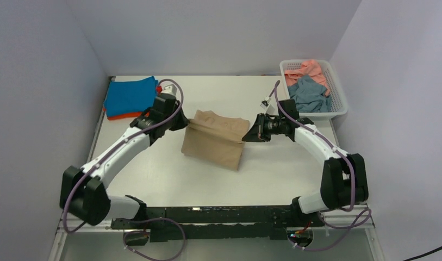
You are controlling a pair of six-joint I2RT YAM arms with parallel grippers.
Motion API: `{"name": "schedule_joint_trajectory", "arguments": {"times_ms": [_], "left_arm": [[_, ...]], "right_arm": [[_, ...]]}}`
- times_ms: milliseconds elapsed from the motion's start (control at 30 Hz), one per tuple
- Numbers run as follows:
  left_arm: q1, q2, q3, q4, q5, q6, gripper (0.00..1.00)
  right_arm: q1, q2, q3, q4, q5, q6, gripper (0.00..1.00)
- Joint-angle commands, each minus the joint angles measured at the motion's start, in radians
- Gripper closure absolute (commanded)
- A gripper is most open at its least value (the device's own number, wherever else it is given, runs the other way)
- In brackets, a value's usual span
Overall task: Fold and stack the t-shirts
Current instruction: Fold the long partially folded tshirt into a neat square
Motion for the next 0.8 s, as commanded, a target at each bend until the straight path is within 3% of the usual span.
{"name": "schedule_joint_trajectory", "arguments": {"times_ms": [0,433,633,667,700,733,767], "left_arm": [[0.054,0.148,0.148,0.057,-0.094,0.055,1.00],[0.090,0.502,0.367,0.102,-0.037,0.097,1.00],[0.107,0.641,0.502,0.070,-0.023,0.101,0.98],[0.115,0.660,0.532,0.056,-0.017,0.104,0.92],[0.120,0.675,0.568,0.037,-0.014,0.104,0.77],[0.125,0.682,0.600,0.021,-0.009,0.108,0.53],[0.129,0.682,0.623,0.015,-0.004,0.117,0.23]], "right_arm": [[-0.043,0.107,0.086,0.073,0.109,-0.004,1.00],[-0.097,0.366,0.158,0.325,0.176,0.024,1.00],[-0.124,0.488,0.245,0.448,0.170,0.052,0.94],[-0.125,0.501,0.271,0.446,0.173,0.049,0.88],[-0.126,0.509,0.297,0.435,0.176,0.039,0.75],[-0.126,0.509,0.319,0.421,0.187,0.029,0.61],[-0.126,0.502,0.339,0.411,0.207,0.018,0.43]]}}
